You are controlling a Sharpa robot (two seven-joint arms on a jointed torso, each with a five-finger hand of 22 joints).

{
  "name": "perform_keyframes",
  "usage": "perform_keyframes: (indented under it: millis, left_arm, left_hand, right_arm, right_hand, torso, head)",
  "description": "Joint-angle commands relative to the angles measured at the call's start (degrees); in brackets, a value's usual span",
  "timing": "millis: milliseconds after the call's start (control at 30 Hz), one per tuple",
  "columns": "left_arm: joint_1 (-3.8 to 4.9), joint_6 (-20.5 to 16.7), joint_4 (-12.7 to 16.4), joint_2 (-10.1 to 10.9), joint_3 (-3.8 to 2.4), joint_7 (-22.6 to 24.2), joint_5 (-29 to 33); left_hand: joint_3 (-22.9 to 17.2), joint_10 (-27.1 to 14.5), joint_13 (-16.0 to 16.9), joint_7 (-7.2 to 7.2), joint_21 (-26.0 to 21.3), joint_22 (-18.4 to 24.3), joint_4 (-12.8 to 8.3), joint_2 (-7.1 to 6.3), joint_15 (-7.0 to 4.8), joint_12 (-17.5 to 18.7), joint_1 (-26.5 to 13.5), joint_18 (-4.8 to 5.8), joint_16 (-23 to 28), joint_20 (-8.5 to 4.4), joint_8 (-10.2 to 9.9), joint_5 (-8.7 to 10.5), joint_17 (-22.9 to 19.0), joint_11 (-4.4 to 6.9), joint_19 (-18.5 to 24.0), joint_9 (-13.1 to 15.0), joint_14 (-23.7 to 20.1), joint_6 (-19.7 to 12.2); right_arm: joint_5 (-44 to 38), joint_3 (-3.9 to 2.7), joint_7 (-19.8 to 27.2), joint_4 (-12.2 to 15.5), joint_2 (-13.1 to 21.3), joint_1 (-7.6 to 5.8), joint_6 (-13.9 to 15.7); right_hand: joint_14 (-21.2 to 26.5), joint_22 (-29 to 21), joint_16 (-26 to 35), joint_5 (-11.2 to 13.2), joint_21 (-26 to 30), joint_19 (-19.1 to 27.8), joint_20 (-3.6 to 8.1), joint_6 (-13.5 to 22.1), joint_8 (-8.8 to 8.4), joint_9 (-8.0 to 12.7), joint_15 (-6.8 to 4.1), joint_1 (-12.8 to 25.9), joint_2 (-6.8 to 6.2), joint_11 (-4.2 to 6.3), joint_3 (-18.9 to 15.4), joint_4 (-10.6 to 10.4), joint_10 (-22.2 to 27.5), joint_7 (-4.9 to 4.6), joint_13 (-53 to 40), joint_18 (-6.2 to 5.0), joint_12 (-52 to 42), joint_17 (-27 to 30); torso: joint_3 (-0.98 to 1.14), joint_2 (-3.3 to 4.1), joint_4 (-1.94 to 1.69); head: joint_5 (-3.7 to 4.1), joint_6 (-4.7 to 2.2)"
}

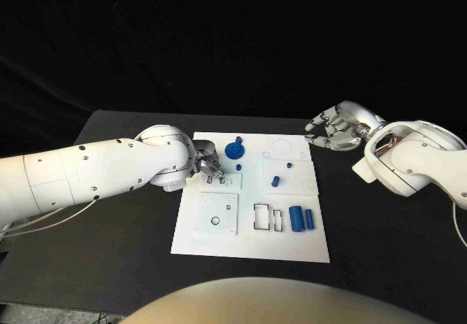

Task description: Assemble the parts on the task board

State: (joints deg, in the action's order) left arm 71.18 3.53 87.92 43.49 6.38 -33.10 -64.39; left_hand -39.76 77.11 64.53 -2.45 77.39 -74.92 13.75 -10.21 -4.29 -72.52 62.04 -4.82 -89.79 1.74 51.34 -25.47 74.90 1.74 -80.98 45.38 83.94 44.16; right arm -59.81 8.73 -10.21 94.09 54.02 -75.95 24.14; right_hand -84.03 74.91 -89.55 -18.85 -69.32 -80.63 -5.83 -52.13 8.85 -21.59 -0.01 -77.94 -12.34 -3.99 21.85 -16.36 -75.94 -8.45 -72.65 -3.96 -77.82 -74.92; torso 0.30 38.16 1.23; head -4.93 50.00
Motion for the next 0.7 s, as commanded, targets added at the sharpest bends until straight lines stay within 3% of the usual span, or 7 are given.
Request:
perform_keyframes:
  millis: [33, 700]
  left_arm:
    - [-0.12, 3.05, -0.10, -0.16, 0.10, -0.67, 1.82]
    - [-0.12, 3.81, -0.41, -0.72, 0.15, -0.94, 2.38]
  left_hand:
    - [-11.31, 0.22, -0.01, 0.05, 0.03, -1.60, -11.63, -0.37, -0.48, 0.06, 0.10, 1.05, -0.21, -0.06, -0.15, 0.28, 15.10, -0.06, -0.15, -0.12, 6.06, 0.43]
    - [-11.05, 0.36, 0.10, 0.10, -0.01, -1.60, -11.66, -0.60, -0.50, -0.01, 0.05, 1.05, -0.21, -0.08, -0.17, 0.50, 15.10, -0.04, -0.13, -0.23, 6.06, 0.56]
  right_arm:
    - [-0.38, 0.00, -0.11, 0.08, -0.02, 0.05, -0.81]
    - [-0.38, 0.00, -0.06, 0.06, -0.08, 0.23, -0.84]
  right_hand:
    - [-5.51, 3.06, 0.38, -0.27, 0.23, -0.07, 0.27, 0.32, 0.39, -0.05, -0.45, 0.57, 0.00, 0.31, 0.41, -0.03, -0.17, 0.02, 0.00, -0.78, -0.02, -13.39]
    - [-5.51, 3.05, 0.38, -0.40, 0.27, -0.06, 0.28, 0.32, 0.41, -0.06, -0.46, 0.63, 0.01, 0.31, 0.50, -0.02, -0.12, 0.02, 0.07, -0.79, 0.02, -13.39]
  torso:
    - [0.04, 0.00, -0.03]
    - [-0.10, 0.04, -0.06]
  head:
    - [-0.07, 0.00]
    - [0.15, 0.00]
